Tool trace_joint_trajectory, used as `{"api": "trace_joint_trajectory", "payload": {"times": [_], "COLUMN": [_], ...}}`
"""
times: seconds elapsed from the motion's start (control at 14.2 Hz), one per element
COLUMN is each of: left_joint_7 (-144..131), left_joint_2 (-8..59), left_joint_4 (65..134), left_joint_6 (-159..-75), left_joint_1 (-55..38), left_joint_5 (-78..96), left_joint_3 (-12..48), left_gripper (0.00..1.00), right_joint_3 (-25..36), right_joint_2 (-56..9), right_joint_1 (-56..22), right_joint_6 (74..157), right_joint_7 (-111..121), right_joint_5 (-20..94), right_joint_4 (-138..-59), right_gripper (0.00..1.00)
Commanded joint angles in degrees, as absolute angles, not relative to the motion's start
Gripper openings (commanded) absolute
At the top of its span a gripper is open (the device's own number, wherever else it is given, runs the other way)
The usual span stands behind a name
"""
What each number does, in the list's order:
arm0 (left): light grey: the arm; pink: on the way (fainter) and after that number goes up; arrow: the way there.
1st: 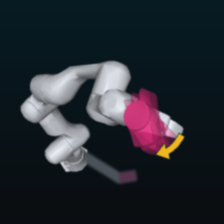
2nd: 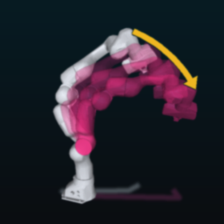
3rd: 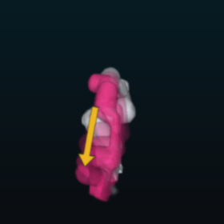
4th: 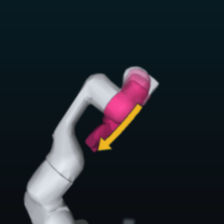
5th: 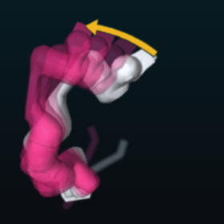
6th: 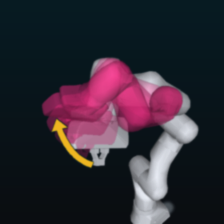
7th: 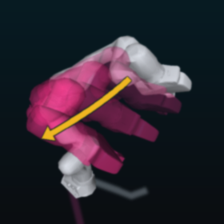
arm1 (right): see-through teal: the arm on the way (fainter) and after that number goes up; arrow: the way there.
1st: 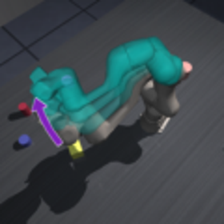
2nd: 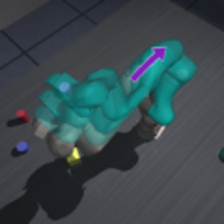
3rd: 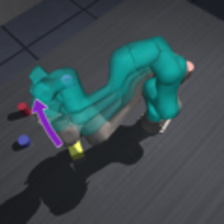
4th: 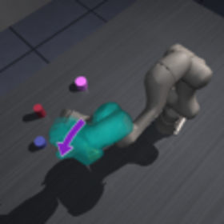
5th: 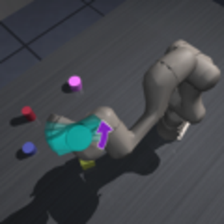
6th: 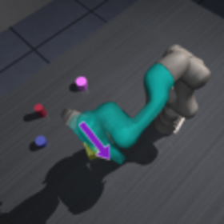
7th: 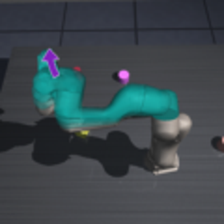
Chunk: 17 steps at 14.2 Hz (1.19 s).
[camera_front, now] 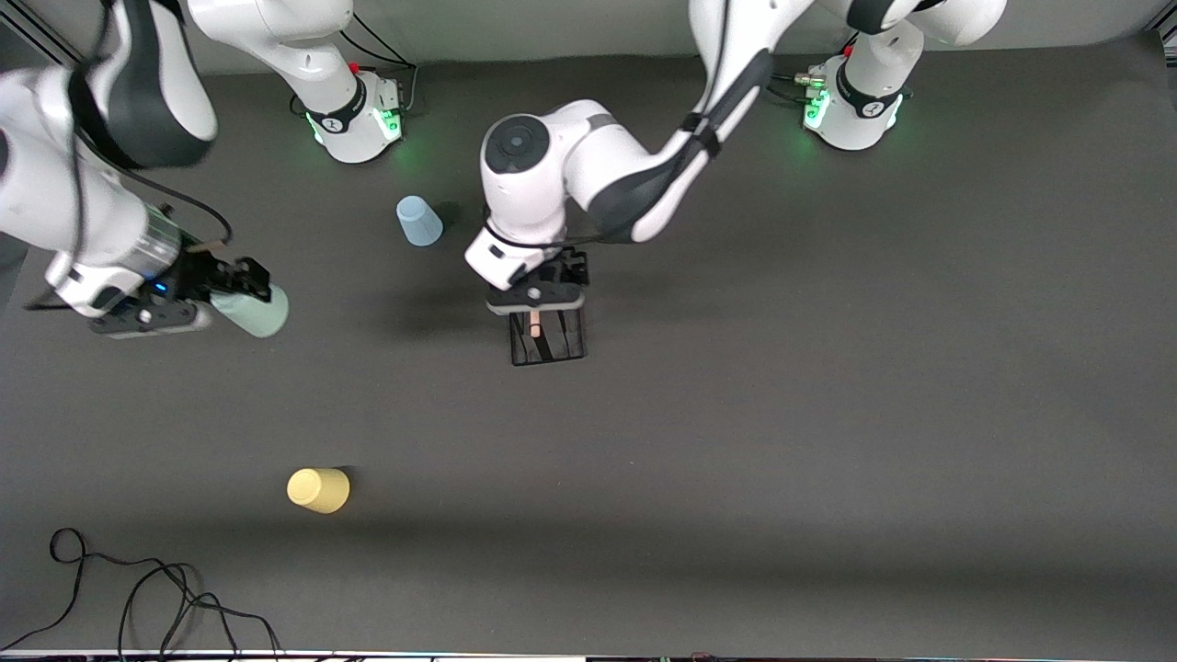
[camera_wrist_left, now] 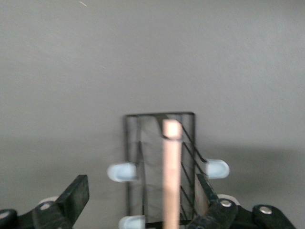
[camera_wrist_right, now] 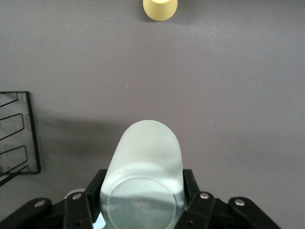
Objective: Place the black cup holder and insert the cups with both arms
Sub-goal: 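Set the rack down and release while the right gripper lifts the cup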
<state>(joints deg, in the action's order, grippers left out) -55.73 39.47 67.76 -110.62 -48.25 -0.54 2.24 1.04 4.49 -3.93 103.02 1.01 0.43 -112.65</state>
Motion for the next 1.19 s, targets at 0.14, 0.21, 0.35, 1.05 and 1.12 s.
{"api": "trace_joint_trajectory", "payload": {"times": [0.14, 0.21, 0.35, 1.05, 1.12], "left_joint_7": [-45.56, -40.83, -31.68, 1.76, 1.84], "left_joint_2": [27.45, 25.33, 21.46, 16.0, 15.65], "left_joint_4": [68.64, 68.82, 68.91, 72.59, 74.08], "left_joint_6": [-91.72, -86.19, -78.34, -76.2, -77.07], "left_joint_1": [-39.39, -37.9, -33.08, -2.92, -1.77], "left_joint_5": [2.82, 2.64, 0.89, -2.29, -2.29], "left_joint_3": [3.08, 2.9, 2.46, 2.55, 2.55], "left_gripper": [1.0, 1.0, 1.0, 1.0, 1.0], "right_joint_3": [1.06, 0.62, 0.7, 0.7, 0.79], "right_joint_2": [5.53, 6.06, 6.68, 5.71, 6.06], "right_joint_1": [-4.48, -4.83, -9.82, -37.68, -39.1], "right_joint_6": [95.9, 94.5, 93.08, 102.98, 105.1], "right_joint_7": [-7.34, -12.08, -23.41, -79.6, -81.28], "right_joint_5": [0.35, 0.61, 0.79, 6.59, 6.5], "right_joint_4": [-108.72, -108.81, -108.98, -113.45, -115.38], "right_gripper": [0.14, 0.14, 0.14, 0.12, 0.12]}}
